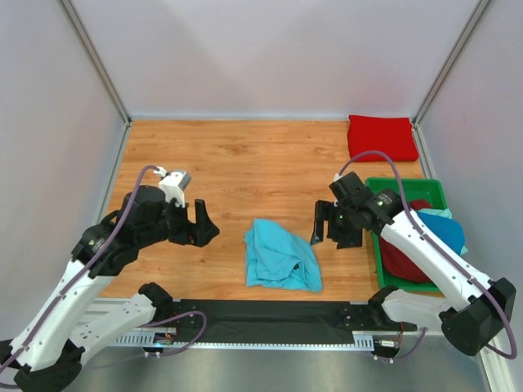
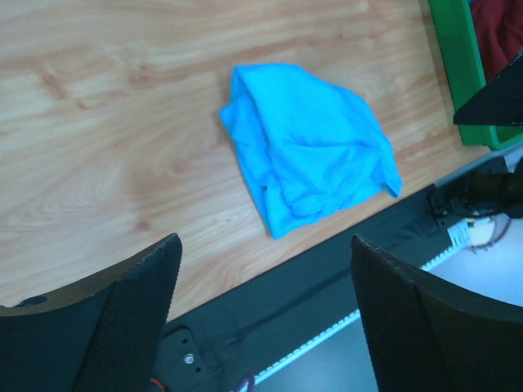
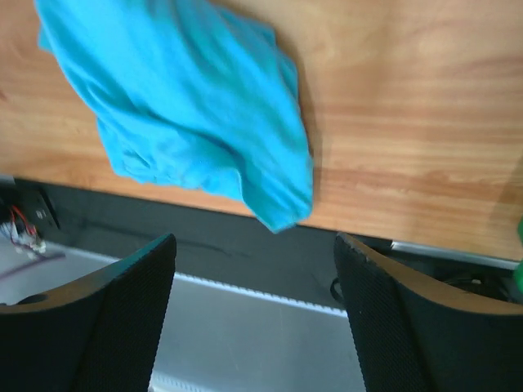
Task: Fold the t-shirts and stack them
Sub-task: Move the tshirt to the center of the board, then flatten the tshirt out
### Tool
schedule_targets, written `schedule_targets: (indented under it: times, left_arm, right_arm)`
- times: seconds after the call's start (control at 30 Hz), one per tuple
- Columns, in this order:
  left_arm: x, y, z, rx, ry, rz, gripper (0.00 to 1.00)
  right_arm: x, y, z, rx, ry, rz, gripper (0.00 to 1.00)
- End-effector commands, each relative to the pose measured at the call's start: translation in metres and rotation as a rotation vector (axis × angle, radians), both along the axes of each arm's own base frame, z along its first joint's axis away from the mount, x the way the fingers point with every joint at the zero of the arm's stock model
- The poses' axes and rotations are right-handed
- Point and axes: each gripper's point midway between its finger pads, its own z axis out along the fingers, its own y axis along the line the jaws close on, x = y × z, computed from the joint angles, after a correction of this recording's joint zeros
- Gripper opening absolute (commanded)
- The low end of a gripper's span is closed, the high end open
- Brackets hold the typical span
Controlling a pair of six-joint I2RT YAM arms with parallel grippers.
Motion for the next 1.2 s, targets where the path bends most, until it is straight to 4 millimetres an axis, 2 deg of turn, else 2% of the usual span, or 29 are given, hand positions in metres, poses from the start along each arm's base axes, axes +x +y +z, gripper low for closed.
schedule_targets:
  times: [0.0,0.03,0.07,0.1,0.13,0.17,0.23,0.27,0.37,0.4,0.53,0.67,0.77,0.8,0.9,1.17]
  left_arm:
    - [-0.010,-0.033,-0.048,-0.036,0.238,-0.084,0.88]
    - [-0.008,-0.050,-0.050,-0.088,0.256,-0.136,0.81]
    - [-0.016,-0.066,-0.070,-0.119,0.384,-0.182,0.78]
    - [-0.016,-0.081,-0.073,-0.138,0.391,-0.223,0.77]
    - [-0.017,-0.086,-0.083,-0.127,0.423,-0.231,0.76]
    - [-0.015,-0.092,-0.096,-0.093,0.470,-0.233,0.74]
    - [-0.013,-0.102,-0.105,-0.068,0.480,-0.271,0.70]
    - [-0.009,-0.107,-0.114,-0.046,0.508,-0.273,0.69]
    - [-0.004,-0.126,-0.122,-0.048,0.501,-0.344,0.64]
    - [-0.003,-0.131,-0.135,-0.023,0.537,-0.354,0.64]
    - [-0.008,-0.145,-0.158,0.023,0.614,-0.437,0.70]
    - [-0.015,-0.155,-0.176,0.073,0.660,-0.476,0.71]
    - [-0.016,-0.160,-0.188,0.083,0.677,-0.477,0.63]
    - [-0.017,-0.161,-0.191,0.088,0.684,-0.477,0.57]
    - [-0.020,-0.163,-0.196,0.100,0.698,-0.483,0.51]
    - [-0.031,-0.168,-0.220,0.185,0.722,-0.495,0.55]
  right_arm:
    - [-0.026,0.032,0.002,0.207,0.046,0.140,0.75]
    - [-0.042,0.037,-0.012,0.230,0.095,0.189,0.71]
    - [-0.049,0.038,-0.019,0.227,0.113,0.209,0.70]
    - [-0.053,0.039,-0.024,0.225,0.111,0.228,0.68]
    - [-0.061,0.034,-0.038,0.199,0.128,0.237,0.65]
    - [-0.063,0.033,-0.042,0.197,0.122,0.238,0.63]
    - [-0.063,0.034,-0.054,0.199,0.126,0.238,0.62]
    - [-0.067,0.030,-0.069,0.177,0.155,0.225,0.63]
    - [-0.064,0.028,-0.094,0.152,0.157,0.205,0.66]
    - [-0.064,0.029,-0.101,0.138,0.174,0.203,0.67]
    - [-0.064,0.038,-0.112,0.046,0.167,0.272,0.70]
    - [-0.060,0.032,-0.127,-0.082,0.152,0.288,0.68]
    - [-0.058,0.023,-0.136,-0.154,0.152,0.263,0.62]
    - [-0.058,0.023,-0.136,-0.152,0.148,0.258,0.61]
    - [-0.059,0.024,-0.137,-0.137,0.144,0.251,0.56]
    - [-0.058,0.015,-0.145,-0.172,0.136,0.231,0.47]
